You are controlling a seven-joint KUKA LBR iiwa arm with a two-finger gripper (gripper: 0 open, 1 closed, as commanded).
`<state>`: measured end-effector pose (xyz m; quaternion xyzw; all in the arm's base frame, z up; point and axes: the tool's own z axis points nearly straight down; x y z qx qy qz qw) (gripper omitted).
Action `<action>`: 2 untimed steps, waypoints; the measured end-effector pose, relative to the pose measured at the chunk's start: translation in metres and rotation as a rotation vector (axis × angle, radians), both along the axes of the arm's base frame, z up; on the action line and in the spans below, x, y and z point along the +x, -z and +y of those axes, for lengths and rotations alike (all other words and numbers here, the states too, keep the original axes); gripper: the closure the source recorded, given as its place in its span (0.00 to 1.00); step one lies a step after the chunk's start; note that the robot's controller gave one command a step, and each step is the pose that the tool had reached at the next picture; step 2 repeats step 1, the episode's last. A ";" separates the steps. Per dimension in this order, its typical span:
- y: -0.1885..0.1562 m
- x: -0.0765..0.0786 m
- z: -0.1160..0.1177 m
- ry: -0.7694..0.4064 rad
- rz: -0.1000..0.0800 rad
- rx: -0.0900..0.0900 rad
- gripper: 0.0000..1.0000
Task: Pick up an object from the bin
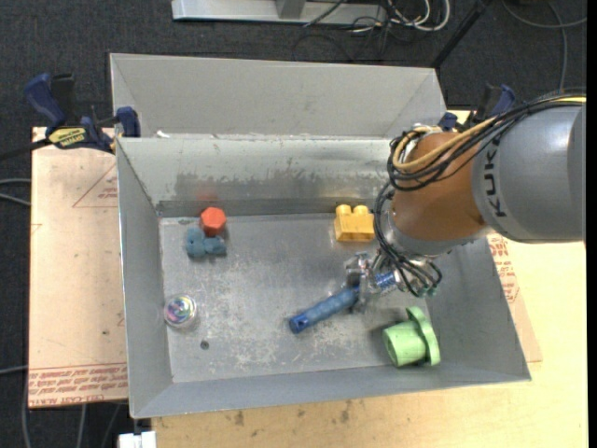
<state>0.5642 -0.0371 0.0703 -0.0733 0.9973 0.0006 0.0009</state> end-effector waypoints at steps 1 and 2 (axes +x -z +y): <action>-0.151 -0.010 0.008 -0.047 -0.008 -0.001 1.00; -0.151 -0.010 0.008 -0.047 -0.008 -0.001 1.00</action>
Offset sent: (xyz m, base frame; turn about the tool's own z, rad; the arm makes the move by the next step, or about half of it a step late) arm -0.0121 0.0076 0.1470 -0.0483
